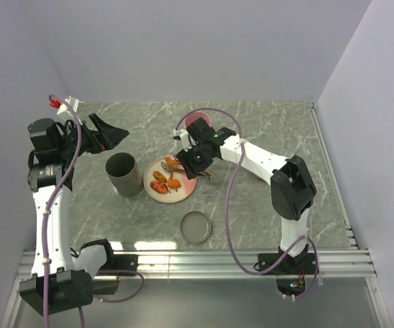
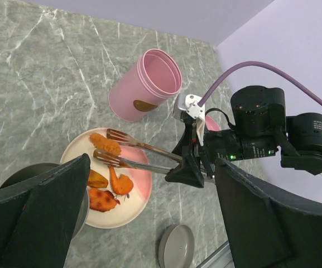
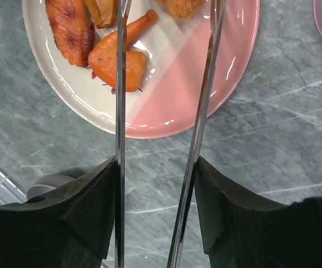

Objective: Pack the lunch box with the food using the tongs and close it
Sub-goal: Pick up the fake food from the plate.

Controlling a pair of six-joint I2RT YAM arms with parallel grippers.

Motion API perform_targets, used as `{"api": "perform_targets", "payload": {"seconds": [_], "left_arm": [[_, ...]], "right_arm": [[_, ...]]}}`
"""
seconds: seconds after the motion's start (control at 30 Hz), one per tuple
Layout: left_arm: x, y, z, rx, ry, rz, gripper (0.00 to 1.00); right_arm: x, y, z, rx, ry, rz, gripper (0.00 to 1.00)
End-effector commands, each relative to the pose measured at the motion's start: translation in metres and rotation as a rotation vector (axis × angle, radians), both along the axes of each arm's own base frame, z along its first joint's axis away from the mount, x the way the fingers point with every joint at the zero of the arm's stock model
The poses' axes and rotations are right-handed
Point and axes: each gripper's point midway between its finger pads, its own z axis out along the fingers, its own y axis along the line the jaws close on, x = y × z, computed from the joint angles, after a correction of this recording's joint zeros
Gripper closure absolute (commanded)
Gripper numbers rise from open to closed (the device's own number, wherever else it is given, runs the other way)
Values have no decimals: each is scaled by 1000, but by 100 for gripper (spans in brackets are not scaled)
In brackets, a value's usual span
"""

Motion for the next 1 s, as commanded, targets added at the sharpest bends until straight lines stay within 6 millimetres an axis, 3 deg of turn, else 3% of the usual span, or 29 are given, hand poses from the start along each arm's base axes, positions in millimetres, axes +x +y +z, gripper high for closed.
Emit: {"api": "perform_targets", "payload": {"seconds": [0.0, 0.27, 0.43, 0.67, 0.97], "left_arm": [[-2, -1, 9, 15, -56, -17, 1], [-1, -1, 10, 17, -57, -16, 1], [-2, -1, 8, 24, -57, -21, 1], [-2, 1, 7, 35, -52, -17, 1], [-5, -1, 9, 33, -64, -18, 1]], "right_arm": [[6, 16, 23, 65, -38, 7, 40], [4, 13, 12, 39, -15, 9, 43], [0, 12, 16, 44, -6, 19, 52], [-3, 10, 36, 68, -33, 32, 62], [-5, 5, 68, 104, -88, 35, 68]]}}
